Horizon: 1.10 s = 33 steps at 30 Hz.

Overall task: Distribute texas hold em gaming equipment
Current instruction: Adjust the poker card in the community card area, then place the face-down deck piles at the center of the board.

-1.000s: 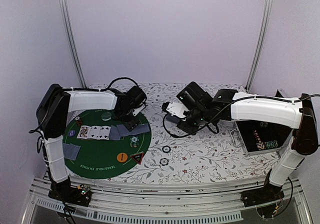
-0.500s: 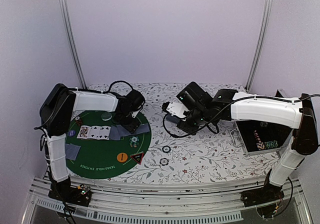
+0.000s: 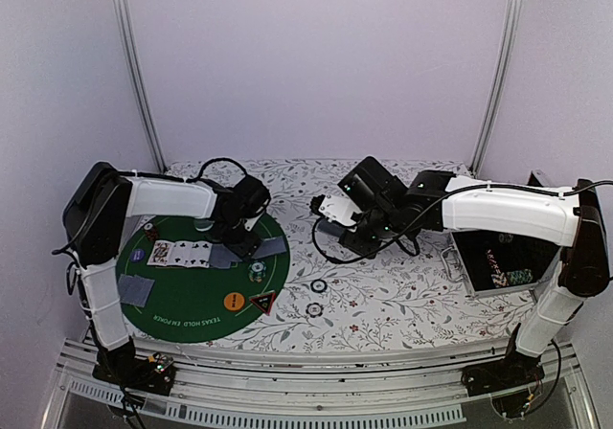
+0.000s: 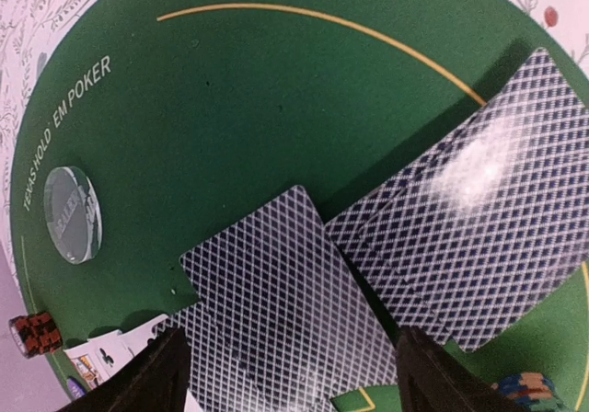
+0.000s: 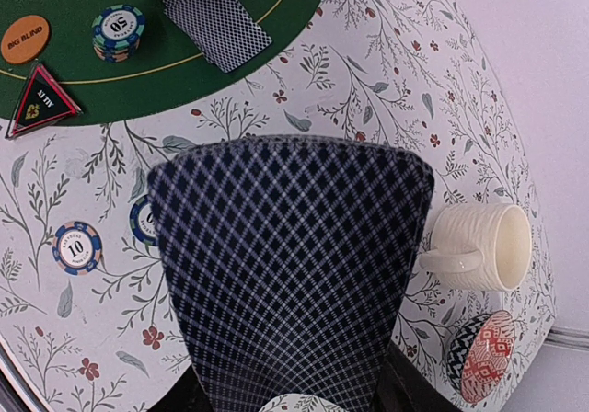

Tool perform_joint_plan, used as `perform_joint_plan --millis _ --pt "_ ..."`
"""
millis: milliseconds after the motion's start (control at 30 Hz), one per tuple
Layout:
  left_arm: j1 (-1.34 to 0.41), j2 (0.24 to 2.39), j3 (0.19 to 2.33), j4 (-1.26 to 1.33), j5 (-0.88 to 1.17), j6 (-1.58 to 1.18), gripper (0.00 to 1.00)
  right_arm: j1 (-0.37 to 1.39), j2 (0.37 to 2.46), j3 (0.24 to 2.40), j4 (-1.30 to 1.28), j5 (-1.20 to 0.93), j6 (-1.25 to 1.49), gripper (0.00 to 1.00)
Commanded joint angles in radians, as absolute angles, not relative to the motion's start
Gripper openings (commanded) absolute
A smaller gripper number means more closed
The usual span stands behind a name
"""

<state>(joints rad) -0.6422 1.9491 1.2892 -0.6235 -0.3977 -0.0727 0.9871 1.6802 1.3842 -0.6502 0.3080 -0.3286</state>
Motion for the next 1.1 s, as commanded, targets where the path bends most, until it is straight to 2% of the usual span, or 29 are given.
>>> perform_joint_plan --millis 0,333,500,800,1067 --pt "-0.640 1.900 1.278 -0.628 -0.373 -0.081 0.79 0.986 1.647 1.376 -0.647 0.313 -0.315 0.48" --pt "-0.638 1.817 1.266 -0.573 -0.262 -0.080 0.79 0.986 1.657 1.370 -0.641 0.308 -0.306 0.48" --pt "-0.596 1.693 1.232 -0.532 -0.207 -0.108 0.80 0.963 1.688 1.344 -0.667 0.211 -0.211 0.48" --pt "-0.504 1.517 1.149 -0.479 -0.203 -0.137 0.81 0.891 1.856 1.301 -0.746 0.035 0.042 0.46" --pt "-0.453 1.444 1.087 -0.464 -0.206 -0.125 0.81 0.851 1.974 1.298 -0.790 -0.053 0.116 0.47"
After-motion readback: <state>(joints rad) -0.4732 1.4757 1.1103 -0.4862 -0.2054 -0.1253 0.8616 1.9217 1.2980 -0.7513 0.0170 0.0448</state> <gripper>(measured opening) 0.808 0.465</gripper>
